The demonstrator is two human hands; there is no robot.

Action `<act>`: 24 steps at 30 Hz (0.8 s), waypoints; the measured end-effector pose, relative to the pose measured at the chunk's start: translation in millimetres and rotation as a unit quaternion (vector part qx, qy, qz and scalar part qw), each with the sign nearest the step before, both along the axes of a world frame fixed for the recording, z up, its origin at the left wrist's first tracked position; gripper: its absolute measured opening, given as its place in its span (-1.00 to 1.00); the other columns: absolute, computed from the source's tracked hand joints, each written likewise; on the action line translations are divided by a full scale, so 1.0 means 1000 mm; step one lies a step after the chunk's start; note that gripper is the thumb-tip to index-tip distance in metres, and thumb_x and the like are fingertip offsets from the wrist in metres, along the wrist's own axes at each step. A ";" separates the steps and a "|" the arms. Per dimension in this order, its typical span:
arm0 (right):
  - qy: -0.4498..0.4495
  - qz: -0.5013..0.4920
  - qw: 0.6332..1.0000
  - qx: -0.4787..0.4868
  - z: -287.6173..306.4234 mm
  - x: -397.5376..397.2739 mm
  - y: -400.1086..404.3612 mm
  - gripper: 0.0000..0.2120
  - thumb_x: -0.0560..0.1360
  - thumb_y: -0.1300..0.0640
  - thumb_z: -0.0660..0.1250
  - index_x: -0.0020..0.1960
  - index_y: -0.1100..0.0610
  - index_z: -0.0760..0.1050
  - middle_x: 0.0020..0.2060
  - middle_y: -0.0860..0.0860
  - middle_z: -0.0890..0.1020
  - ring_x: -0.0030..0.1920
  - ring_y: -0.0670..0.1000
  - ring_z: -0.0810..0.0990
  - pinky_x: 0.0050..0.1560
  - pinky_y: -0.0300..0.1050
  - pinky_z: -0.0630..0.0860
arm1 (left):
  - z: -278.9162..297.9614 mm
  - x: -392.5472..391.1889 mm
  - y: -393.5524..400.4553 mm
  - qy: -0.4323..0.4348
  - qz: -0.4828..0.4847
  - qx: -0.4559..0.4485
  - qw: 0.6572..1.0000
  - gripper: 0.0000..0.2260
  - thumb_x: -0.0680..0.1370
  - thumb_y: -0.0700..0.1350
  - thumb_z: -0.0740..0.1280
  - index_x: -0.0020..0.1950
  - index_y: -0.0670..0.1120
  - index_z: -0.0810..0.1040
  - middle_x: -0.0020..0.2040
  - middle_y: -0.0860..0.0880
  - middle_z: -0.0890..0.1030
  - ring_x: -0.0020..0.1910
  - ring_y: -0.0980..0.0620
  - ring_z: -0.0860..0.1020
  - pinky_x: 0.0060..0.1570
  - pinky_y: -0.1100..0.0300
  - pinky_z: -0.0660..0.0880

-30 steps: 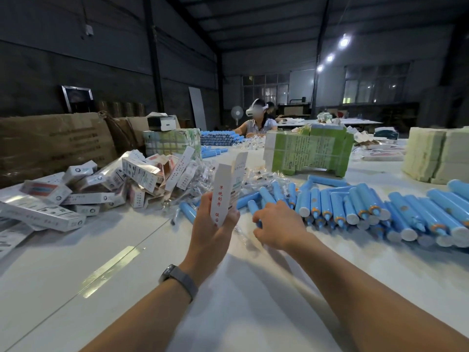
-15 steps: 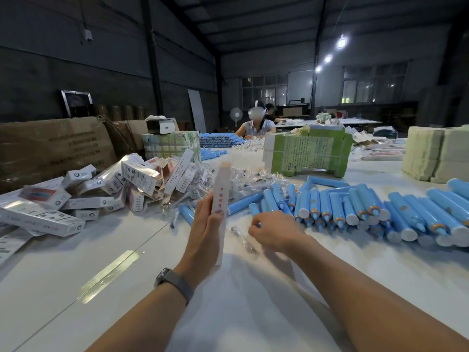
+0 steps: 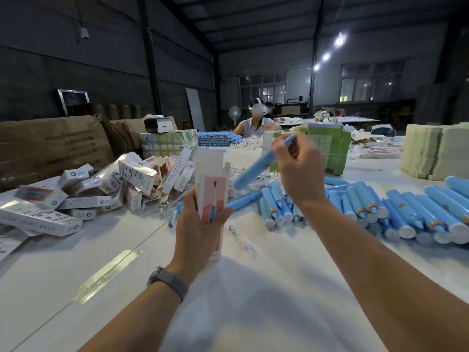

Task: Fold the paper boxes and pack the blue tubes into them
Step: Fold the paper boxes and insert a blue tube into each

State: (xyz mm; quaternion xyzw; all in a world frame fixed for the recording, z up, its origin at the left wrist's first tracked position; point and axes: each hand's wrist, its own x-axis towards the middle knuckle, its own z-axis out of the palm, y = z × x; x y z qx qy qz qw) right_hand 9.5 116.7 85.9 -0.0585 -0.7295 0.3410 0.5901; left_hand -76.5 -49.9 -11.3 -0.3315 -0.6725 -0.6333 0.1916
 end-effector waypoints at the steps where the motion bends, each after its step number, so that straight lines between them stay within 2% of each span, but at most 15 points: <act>1: 0.042 0.015 0.999 -0.011 0.010 0.005 -0.004 -0.87 0.56 0.10 0.32 -0.16 0.06 0.44 -0.48 -0.14 0.42 -0.49 -0.19 0.36 -0.39 -0.23 0.32 | 0.000 0.000 -0.001 0.007 0.006 -0.003 1.000 -0.63 0.51 -0.01 0.45 0.10 0.26 0.29 0.08 0.15 0.54 -0.01 0.24 0.58 -0.25 0.50 0.50; 3: 0.108 0.041 0.993 -0.023 0.026 0.014 -0.012 -0.91 0.53 0.14 0.32 -0.09 0.05 0.40 -0.52 -0.16 0.41 -0.50 -0.17 0.34 -0.43 -0.22 0.34 | 0.000 0.000 -0.003 0.012 0.005 -0.008 1.000 -0.74 0.54 0.13 0.30 0.13 0.26 0.27 0.14 0.06 0.53 0.03 0.05 0.59 -0.25 0.41 0.54; 5: 0.146 0.059 0.987 -0.023 0.036 0.021 -0.020 -0.87 0.51 0.15 0.33 -0.04 0.05 0.37 -0.55 -0.18 0.37 -0.50 -0.16 0.31 -0.43 -0.21 0.35 | 0.000 0.002 -0.004 0.005 -0.016 -0.010 1.000 -0.75 0.50 0.23 0.19 0.14 0.26 0.28 0.11 0.07 0.53 0.03 0.01 0.60 -0.24 0.39 0.55; 8: 0.181 0.070 0.981 -0.015 0.044 0.028 -0.027 -0.82 0.52 0.14 0.31 -0.01 -0.02 0.31 -0.57 -0.17 0.34 -0.51 -0.16 0.30 -0.42 -0.27 0.33 | 0.003 0.005 -0.003 0.016 -0.024 -0.017 0.999 -0.78 0.51 0.24 0.17 0.13 0.28 0.29 0.06 0.08 0.51 -0.03 0.12 0.60 -0.24 0.42 0.53; 10: 0.189 0.065 0.980 0.005 0.044 0.030 -0.029 -0.80 0.53 0.14 0.31 0.02 0.00 0.29 -0.55 -0.16 0.36 -0.51 -0.16 0.32 -0.41 -0.29 0.34 | 0.003 0.008 -0.002 0.045 -0.016 -0.020 0.999 -0.81 0.54 0.20 0.19 0.12 0.25 0.30 -0.01 0.11 0.51 -0.08 0.21 0.56 -0.25 0.42 0.51; 14: 0.161 0.043 0.985 0.038 0.038 0.027 -0.029 -0.78 0.56 0.13 0.32 0.08 0.07 0.28 -0.45 0.00 0.47 -0.45 -0.07 0.42 -0.39 -0.14 0.42 | -0.002 0.010 -0.001 0.099 0.006 -0.052 0.994 -0.76 0.60 0.14 0.20 0.20 0.09 0.31 0.00 0.18 0.51 -0.07 0.16 0.55 -0.23 0.25 0.56; 17: 0.136 0.065 0.988 0.038 0.030 0.020 -0.033 -0.79 0.58 0.13 0.30 0.09 0.07 0.28 -0.43 -0.02 0.48 -0.44 -0.03 0.46 -0.40 -0.09 0.44 | -0.003 0.011 0.001 0.123 0.014 -0.071 0.990 -0.76 0.62 0.10 0.21 0.20 0.03 0.32 -0.01 0.13 0.51 -0.09 0.09 0.55 -0.19 0.02 0.59; 21: 0.097 0.079 0.991 0.055 0.023 0.013 -0.039 -0.80 0.60 0.09 0.30 0.11 0.05 0.27 -0.37 0.08 0.59 -0.40 0.00 0.54 -0.40 -0.16 0.45 | -0.003 0.012 0.001 0.125 0.026 -0.069 0.989 -0.76 0.63 0.15 0.19 0.16 0.02 0.31 -0.04 0.05 0.53 -0.15 0.01 0.55 -0.26 0.09 0.56; 24: 0.070 0.061 0.994 0.058 0.018 0.012 -0.036 -0.81 0.61 0.07 0.28 0.10 0.03 0.27 -0.38 0.01 0.60 -0.42 -0.12 0.52 -0.39 -0.33 0.37 | -0.002 0.013 0.001 0.127 0.019 -0.071 0.989 -0.72 0.61 0.17 0.19 0.14 -0.01 0.32 -0.05 0.07 0.51 -0.15 0.05 0.55 -0.28 0.17 0.54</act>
